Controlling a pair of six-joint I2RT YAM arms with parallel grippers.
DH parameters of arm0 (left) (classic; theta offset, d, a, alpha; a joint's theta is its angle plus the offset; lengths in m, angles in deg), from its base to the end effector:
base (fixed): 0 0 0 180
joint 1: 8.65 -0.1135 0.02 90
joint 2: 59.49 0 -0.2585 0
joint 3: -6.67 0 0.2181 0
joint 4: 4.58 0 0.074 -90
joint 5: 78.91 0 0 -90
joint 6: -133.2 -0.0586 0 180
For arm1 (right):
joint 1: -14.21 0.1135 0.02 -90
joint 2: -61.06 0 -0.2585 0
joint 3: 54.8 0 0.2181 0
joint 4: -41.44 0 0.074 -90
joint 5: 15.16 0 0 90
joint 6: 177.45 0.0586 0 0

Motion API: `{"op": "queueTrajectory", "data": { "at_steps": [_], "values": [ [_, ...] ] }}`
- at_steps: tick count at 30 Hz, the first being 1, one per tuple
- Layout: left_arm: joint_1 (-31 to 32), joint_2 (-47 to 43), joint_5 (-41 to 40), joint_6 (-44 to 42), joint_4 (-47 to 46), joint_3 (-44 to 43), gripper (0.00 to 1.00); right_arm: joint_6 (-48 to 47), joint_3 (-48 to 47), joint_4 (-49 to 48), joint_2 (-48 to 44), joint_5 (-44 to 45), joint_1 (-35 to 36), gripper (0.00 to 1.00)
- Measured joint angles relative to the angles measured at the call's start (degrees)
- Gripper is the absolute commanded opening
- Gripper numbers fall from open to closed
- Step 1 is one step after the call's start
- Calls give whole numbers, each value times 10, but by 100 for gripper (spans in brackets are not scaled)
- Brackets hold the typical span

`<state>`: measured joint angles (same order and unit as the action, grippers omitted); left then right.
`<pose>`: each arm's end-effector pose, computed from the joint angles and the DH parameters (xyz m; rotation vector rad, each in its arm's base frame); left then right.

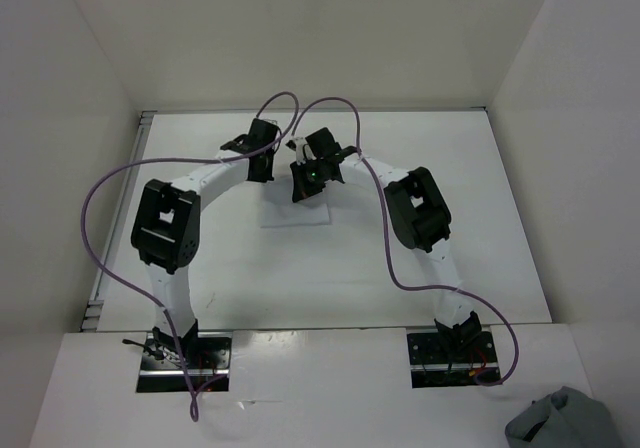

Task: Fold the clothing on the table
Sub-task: Fold the skirt

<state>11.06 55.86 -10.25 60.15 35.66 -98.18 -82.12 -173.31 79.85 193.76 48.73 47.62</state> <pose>0.4087 -0.1238 0.2078 -0.1024 2.3799 0.1585 0.3895 0.2878 0.1494 -0.8119 2.4225 0.8431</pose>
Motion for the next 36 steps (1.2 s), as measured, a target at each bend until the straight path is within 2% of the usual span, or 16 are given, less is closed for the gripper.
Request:
{"op": "queueTrajectory", "data": {
  "at_steps": [4,7,14,21,28,36],
  "values": [
    [16,-64,92,-10,-34,64,0,-3,0,1,0,-1,0,0],
    [19,-73,152,-21,-61,73,0,-6,0,2,0,-3,0,0],
    [16,-26,191,-20,-94,74,0,-17,0,12,2,-30,0,0],
    [-22,6,258,-4,-146,102,0,-32,39,1,-6,-133,-32,0],
    [-54,11,327,13,-170,107,0,-113,68,43,-16,-284,-76,0],
    [-55,-7,369,26,-208,158,5,-186,113,112,-25,-346,-77,0]
  ]
}}
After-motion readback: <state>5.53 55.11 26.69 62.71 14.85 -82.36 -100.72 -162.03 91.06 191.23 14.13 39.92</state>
